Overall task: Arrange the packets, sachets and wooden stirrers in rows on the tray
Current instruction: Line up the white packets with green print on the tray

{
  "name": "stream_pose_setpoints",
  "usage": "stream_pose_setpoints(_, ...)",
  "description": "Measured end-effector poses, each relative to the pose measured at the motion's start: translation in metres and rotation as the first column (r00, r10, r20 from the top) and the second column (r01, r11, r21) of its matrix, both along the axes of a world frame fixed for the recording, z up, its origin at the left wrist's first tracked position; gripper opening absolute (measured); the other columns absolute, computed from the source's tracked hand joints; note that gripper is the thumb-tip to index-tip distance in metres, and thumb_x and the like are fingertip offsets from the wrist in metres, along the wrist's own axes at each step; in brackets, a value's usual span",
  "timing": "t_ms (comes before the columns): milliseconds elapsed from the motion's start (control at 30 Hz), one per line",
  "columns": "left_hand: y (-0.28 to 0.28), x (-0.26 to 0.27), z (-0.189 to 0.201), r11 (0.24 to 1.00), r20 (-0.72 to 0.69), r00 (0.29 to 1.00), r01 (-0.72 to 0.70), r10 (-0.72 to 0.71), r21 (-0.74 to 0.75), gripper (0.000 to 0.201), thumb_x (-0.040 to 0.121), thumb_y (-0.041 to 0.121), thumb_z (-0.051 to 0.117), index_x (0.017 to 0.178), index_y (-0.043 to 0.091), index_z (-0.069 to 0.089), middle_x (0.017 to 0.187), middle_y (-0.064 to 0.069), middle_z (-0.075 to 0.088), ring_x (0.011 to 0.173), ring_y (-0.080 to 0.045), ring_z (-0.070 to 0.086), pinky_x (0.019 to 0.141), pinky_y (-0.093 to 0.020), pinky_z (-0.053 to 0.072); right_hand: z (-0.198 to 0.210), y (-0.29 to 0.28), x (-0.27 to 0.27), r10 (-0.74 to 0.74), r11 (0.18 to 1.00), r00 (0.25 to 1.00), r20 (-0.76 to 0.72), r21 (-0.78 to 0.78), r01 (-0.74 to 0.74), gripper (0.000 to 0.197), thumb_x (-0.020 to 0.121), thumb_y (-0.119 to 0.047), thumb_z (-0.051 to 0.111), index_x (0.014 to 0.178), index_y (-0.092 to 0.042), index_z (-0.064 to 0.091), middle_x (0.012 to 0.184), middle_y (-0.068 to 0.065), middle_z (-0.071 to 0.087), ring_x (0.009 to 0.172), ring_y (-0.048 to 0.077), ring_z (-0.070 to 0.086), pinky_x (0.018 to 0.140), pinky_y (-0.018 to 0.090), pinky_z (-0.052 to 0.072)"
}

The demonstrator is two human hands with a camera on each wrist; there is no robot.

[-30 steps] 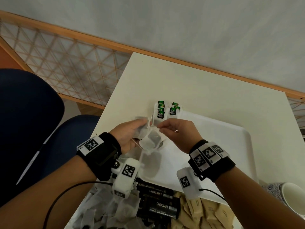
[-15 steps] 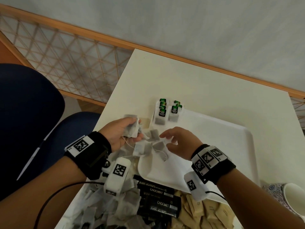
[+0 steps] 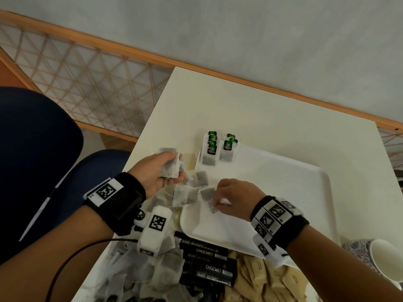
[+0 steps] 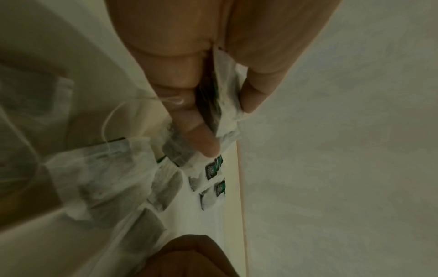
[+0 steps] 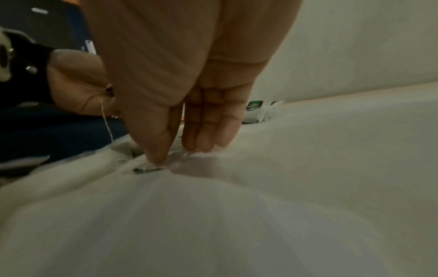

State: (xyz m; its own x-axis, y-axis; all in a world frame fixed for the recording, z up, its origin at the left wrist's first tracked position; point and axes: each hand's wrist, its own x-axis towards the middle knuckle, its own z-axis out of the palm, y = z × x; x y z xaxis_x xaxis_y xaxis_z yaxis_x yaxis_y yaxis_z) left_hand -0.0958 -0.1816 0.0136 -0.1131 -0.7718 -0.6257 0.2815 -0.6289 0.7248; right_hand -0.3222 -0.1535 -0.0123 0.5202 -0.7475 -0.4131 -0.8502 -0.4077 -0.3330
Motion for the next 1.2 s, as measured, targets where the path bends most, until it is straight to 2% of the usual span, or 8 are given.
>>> stream_pose_setpoints(200, 0.001, -0.003, 0.0, 0.999, -0.013, 0.999, 0.031, -0.031, 0.009, 0.021, 0.097, 0.021, 0.05, 0.099, 0.004, 0.061, 0.081, -0.013, 0.06, 0.059, -0.018, 0.066, 0.06, -0.028, 0.059, 0.006, -0.009, -0.01, -0.289, 0.956, 0.91, 0.297, 0.044, 0.289, 0.008, 0.081, -0.027, 0.067, 0.08, -0.033, 0.063, 0.087, -0.014, 0.062, 0.082, 0.002, 0.059, 0.08, 0.032, 0.052)
stream_pose_setpoints(400, 0.0, -0.002, 0.001, 1.0, -0.006, 1.0, 0.023, -0.023, 0.005, 0.02, 0.097, 0.021, 0.05, 0.099, 0.005, 0.061, 0.08, -0.012, 0.061, 0.059, -0.018, 0.065, 0.063, -0.028, 0.058, 0.002, -0.008, -0.006, 0.021, 0.997, 1.0, -0.004, 0.08, -0.021, 0.024, 0.081, -0.043, 0.067, 0.103, -0.033, 0.066, 0.104, -0.011, 0.053, 0.094, 0.01, 0.054, 0.08, 0.029, 0.047)
stream_pose_setpoints(567, 0.0, 0.002, 0.001, 1.0, -0.014, 1.0, 0.012, -0.012, 0.003, 0.02, 0.097, 0.021, 0.05, 0.096, 0.005, 0.062, 0.08, -0.012, 0.061, 0.059, -0.018, 0.065, 0.059, -0.027, 0.059, -0.005, -0.007, -0.003, 0.043, 0.998, 0.999, -0.002, 0.041, -0.043, 0.013, 0.086, -0.035, 0.059, 0.093, -0.028, 0.067, 0.098, -0.009, 0.053, 0.088, 0.014, 0.056, 0.078, 0.033, 0.05)
stream_pose_setpoints(667, 0.001, 0.004, -0.001, 1.0, 0.0, 1.0, 0.021, -0.021, -0.001, 0.02, 0.097, 0.02, 0.049, 0.099, 0.004, 0.061, 0.081, -0.012, 0.061, 0.059, -0.018, 0.066, 0.057, -0.026, 0.059, -0.006, -0.007, -0.005, -0.072, 0.997, 0.991, 0.111, 0.039, 0.068, 0.009, 0.084, -0.033, 0.062, 0.088, -0.025, 0.066, 0.092, -0.012, 0.055, 0.082, 0.01, 0.056, 0.074, 0.028, 0.049)
stream_pose_setpoints(767, 0.003, 0.006, -0.003, 0.999, 0.014, 0.999, 0.033, -0.033, -0.006, 0.02, 0.097, 0.02, 0.049, 0.101, 0.004, 0.06, 0.085, -0.013, 0.06, 0.062, -0.018, 0.066, 0.058, -0.026, 0.059, 0.001, -0.012, -0.007, -0.381, 0.924, 0.843, 0.38, 0.151, 0.35, 0.008, 0.08, -0.02, 0.07, 0.078, -0.023, 0.062, 0.09, -0.011, 0.067, 0.079, 0.004, 0.062, 0.069, 0.021, 0.049)
stream_pose_setpoints(900, 0.004, 0.007, -0.002, 0.999, 0.025, 0.999, 0.036, -0.036, 0.004, 0.02, 0.097, 0.019, 0.049, 0.101, 0.004, 0.061, 0.092, -0.014, 0.06, 0.067, -0.021, 0.065, 0.059, -0.028, 0.059, 0.017, -0.027, -0.005, -0.647, 0.756, 0.566, 0.51, 0.339, 0.56, 0.02, 0.083, -0.012, 0.069, 0.073, -0.014, 0.051, 0.081, 0.008, 0.073, 0.072, 0.018, 0.072, 0.069, 0.037, 0.059)
stream_pose_setpoints(1100, 0.002, 0.007, -0.001, 0.999, 0.021, 0.999, 0.05, -0.05, 0.0, 0.021, 0.098, 0.021, 0.049, 0.103, 0.005, 0.061, 0.093, -0.014, 0.061, 0.07, -0.022, 0.065, 0.059, -0.027, 0.059, 0.021, -0.044, -0.008, -0.78, 0.614, 0.394, 0.487, 0.472, 0.632, 0.01, 0.086, -0.007, 0.064, 0.089, -0.011, 0.055, 0.086, 0.02, 0.07, 0.066, 0.022, 0.069, 0.071, 0.04, 0.06)
stream_pose_setpoints(1200, 0.002, 0.006, -0.002, 0.999, 0.023, 0.999, 0.047, -0.047, 0.002, 0.022, 0.097, 0.022, 0.049, 0.104, 0.004, 0.061, 0.092, -0.014, 0.062, 0.067, -0.02, 0.066, 0.058, -0.027, 0.058, 0.013, -0.048, -0.016, -0.804, 0.583, 0.351, 0.48, 0.524, 0.62, 0.032, 0.083, -0.017, 0.071, 0.111, -0.014, 0.055, 0.089, 0.013, 0.072, 0.078, 0.021, 0.069, 0.079, 0.039, 0.058)
